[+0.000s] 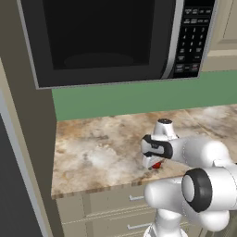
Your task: Place the bell pepper and potato inside the fridge drawer. Close the drawer after placing the vegetables.
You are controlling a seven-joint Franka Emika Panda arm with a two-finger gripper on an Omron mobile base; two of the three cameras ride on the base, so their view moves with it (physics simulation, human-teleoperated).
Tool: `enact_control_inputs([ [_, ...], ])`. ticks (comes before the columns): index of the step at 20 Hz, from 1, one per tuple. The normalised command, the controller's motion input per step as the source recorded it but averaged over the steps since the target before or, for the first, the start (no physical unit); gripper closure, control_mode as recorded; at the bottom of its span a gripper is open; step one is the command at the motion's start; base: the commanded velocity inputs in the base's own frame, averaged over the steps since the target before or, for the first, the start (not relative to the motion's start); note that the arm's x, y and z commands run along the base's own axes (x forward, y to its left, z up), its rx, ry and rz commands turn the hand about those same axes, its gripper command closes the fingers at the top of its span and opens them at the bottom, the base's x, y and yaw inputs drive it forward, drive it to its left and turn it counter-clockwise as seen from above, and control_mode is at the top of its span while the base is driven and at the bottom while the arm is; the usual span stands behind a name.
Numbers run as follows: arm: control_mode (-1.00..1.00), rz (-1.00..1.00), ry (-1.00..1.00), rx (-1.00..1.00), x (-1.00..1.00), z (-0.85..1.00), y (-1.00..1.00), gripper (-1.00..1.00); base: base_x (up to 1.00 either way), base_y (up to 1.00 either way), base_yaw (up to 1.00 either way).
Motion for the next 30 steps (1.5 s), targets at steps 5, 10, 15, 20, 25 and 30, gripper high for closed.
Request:
enact_control_inputs([
  [5,-1.0,0.07,0.02,0.0,0.0,-0.22,0.0,-1.0,0.0,0.0,0.0],
  [10,-1.0,0.06,0.01,0.0,0.0,-0.24,0.0,1.0,0.0,0.0,0.0],
  [15,-1.0,0.05,0.0,-0.02,-0.11,-0.08,0.04,1.0,0.0,0.0,0.0],
  [20,-1.0,0.02,-0.17,-0.01,-0.32,0.15,0.05,1.0,0.0,0.0,0.0],
  [25,-1.0,0.0,-0.26,0.0,-0.45,0.72,0.0,1.0,0.0,0.0,0.0],
  [30,-1.0,0.0,-0.29,0.0,-0.41,0.94,0.0,1.0,0.0,0.0,0.0],
])
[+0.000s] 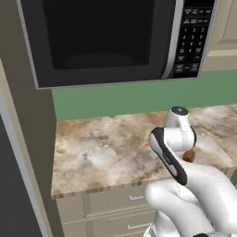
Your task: Place the bell pepper and potato inside the fridge drawer. Close the drawer after placing the vegetables.
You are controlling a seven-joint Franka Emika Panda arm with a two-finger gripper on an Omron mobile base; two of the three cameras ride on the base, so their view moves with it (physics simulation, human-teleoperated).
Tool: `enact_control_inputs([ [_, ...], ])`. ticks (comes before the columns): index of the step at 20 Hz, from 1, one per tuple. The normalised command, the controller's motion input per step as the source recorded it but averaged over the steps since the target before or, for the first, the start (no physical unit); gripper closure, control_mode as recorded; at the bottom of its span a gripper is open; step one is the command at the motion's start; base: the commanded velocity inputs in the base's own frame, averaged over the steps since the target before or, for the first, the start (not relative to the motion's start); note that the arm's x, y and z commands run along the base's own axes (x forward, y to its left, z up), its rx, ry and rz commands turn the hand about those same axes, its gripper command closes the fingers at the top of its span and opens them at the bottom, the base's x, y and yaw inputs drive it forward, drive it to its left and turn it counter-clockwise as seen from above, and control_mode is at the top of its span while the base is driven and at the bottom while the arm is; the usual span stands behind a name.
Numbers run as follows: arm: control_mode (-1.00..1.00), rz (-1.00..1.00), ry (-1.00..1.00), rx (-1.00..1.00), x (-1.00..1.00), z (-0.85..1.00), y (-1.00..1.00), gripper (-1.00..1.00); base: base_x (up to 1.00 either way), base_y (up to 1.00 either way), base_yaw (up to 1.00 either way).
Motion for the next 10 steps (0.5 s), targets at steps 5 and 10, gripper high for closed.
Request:
enact_control_inputs([
  [5,-1.0,0.0,-0.27,0.0,-0.49,0.84,0.0,1.0,0.0,0.0,0.0],
  [10,-1.0,0.0,-0.19,0.0,-0.55,0.62,0.02,1.0,0.0,0.0,0.0],
])
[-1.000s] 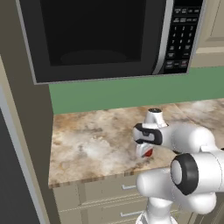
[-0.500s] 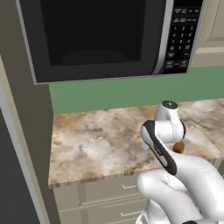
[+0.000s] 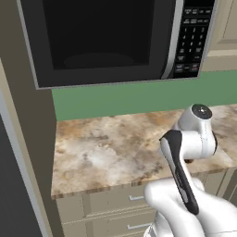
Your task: Place the bell pepper and potato inside the fridge drawer. Close the drawer after placing the vegetables.
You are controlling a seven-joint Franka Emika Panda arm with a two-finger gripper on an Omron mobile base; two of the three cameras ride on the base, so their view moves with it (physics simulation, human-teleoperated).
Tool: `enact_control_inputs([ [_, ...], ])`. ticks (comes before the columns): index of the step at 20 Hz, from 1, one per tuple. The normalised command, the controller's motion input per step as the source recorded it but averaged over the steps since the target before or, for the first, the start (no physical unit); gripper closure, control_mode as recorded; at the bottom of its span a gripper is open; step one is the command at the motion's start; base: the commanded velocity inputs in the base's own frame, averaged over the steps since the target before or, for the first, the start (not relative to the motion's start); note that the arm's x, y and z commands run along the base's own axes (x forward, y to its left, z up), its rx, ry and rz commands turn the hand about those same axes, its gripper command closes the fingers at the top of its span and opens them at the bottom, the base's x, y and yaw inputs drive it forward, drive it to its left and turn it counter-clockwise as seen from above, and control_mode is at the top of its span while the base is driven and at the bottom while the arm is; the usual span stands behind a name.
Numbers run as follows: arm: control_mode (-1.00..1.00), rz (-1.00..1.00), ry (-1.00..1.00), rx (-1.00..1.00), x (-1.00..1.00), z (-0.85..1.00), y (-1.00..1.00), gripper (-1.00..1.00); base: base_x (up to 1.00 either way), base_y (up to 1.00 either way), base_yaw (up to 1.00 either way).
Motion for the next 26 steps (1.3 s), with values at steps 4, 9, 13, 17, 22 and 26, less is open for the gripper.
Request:
enact_control_inputs([
  [4,-1.0,0.0,-0.1,0.0,-0.37,0.46,0.04,1.0,0.0,0.0,0.0],
  [9,-1.0,0.0,0.0,-0.01,-0.07,0.18,0.11,1.0,0.0,0.0,0.0],
  [13,-1.0,0.0,0.01,-0.03,0.0,0.0,0.24,1.0,0.0,0.0,0.0],
  [17,-1.0,0.0,0.0,-0.04,-0.08,-0.03,0.11,1.0,0.0,0.0,0.0],
  [22,1.0,0.0,-0.05,0.0,-0.38,-0.05,0.0,1.0,-0.18,0.0,0.0],
  [26,1.0,0.0,0.0,0.0,0.0,0.0,0.0,1.0,-1.0,0.06,0.0],
])
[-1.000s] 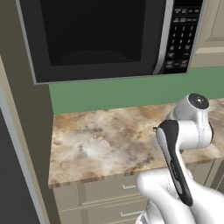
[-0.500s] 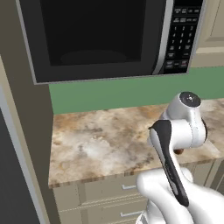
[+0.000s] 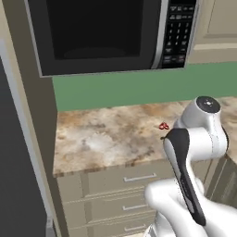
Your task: Place the bell pepper and potato inside the fridge drawer. Close the drawer after placing the vegetables.
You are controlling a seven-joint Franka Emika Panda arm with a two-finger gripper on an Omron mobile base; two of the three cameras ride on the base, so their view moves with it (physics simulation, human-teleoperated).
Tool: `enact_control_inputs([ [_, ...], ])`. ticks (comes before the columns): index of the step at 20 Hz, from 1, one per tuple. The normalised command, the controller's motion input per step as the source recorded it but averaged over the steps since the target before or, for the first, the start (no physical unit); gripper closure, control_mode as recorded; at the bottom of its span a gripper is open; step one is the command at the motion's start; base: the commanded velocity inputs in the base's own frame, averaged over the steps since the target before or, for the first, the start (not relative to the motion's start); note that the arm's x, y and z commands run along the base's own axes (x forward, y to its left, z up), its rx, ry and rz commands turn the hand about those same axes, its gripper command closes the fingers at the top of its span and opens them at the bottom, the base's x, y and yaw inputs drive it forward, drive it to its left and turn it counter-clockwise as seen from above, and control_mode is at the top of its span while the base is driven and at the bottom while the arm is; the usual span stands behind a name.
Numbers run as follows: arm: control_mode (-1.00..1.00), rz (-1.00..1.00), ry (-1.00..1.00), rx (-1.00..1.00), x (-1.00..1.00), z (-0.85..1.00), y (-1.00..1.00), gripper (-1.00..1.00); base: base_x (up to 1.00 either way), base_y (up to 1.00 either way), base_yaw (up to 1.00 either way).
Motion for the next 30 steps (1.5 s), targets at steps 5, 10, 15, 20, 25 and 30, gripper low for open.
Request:
enact_control_inputs([
  [5,1.0,0.0,0.0,0.0,0.0,0.0,0.0,1.0,-1.0,0.0,0.0],
  [10,1.0,0.0,0.0,0.0,0.0,0.0,0.0,1.0,-1.0,0.17,0.09],
  [15,1.0,0.0,0.0,0.0,0.0,0.0,0.0,1.0,-0.86,0.73,0.26],
  [20,1.0,0.0,0.0,0.0,0.0,0.0,0.0,1.0,-0.59,0.75,0.54],
  [25,1.0,0.0,0.0,0.0,0.0,0.0,0.0,1.0,-0.44,0.41,0.62],
  [30,1.0,0.0,0.0,0.0,0.0,0.0,0.0,1.0,-0.83,0.0,0.48],
])
